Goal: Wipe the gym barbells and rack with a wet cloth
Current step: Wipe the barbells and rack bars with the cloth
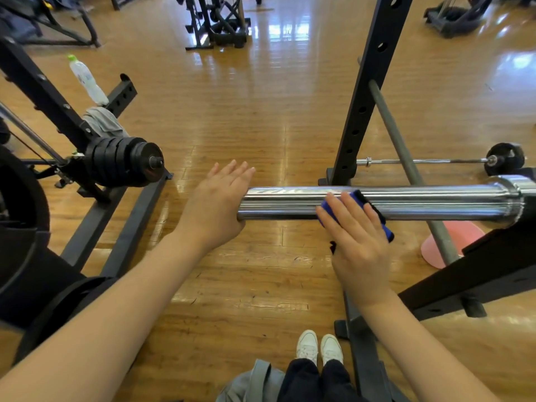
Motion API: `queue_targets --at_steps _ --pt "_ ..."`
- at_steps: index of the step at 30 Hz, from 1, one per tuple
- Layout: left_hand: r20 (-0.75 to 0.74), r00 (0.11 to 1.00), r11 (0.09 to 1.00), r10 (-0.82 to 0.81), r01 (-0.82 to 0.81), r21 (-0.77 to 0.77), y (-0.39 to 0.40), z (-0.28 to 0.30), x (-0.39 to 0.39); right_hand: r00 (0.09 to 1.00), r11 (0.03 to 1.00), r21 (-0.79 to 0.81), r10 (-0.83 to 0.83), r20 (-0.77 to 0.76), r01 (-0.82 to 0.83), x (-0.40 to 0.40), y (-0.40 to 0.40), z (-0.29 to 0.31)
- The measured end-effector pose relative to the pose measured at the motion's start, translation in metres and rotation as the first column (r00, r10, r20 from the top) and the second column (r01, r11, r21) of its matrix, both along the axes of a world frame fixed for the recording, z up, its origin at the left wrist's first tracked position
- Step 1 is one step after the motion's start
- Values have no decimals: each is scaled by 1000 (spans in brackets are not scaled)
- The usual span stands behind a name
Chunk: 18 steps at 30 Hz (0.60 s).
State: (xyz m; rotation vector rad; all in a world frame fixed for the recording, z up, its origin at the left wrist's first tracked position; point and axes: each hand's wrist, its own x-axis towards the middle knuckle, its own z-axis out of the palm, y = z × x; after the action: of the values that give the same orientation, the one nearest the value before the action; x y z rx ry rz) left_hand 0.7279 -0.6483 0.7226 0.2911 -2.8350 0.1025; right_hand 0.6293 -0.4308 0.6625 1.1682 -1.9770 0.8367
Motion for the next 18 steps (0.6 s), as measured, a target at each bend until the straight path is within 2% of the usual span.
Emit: queue_targets --at_steps 2,6,8,12,15,18 --pt "-14 1000 1000 -3 3 5 1 0 0 998 998 -34 -57 22 58 -8 13 2" --pt "-6 1000 999 -1 1 34 1 0 0 970 971 -131 -177 166 199 -1 1 13" --pt "-7 1000 999 3 -2 35 1 0 0 981 983 -102 -137 136 151 10 -17 12" --pt "-15 1000 999 4 -3 36 2 1 1 999 999 9 44 26 -44 11 -19 5" --pt "-12 1000 999 6 -5 38 1 1 1 1000 999 -42 3 28 -2 -2 1 6" --pt "-15 1000 999 2 -1 48 1 1 1 982 986 -114 -99 163 119 -3 1 15"
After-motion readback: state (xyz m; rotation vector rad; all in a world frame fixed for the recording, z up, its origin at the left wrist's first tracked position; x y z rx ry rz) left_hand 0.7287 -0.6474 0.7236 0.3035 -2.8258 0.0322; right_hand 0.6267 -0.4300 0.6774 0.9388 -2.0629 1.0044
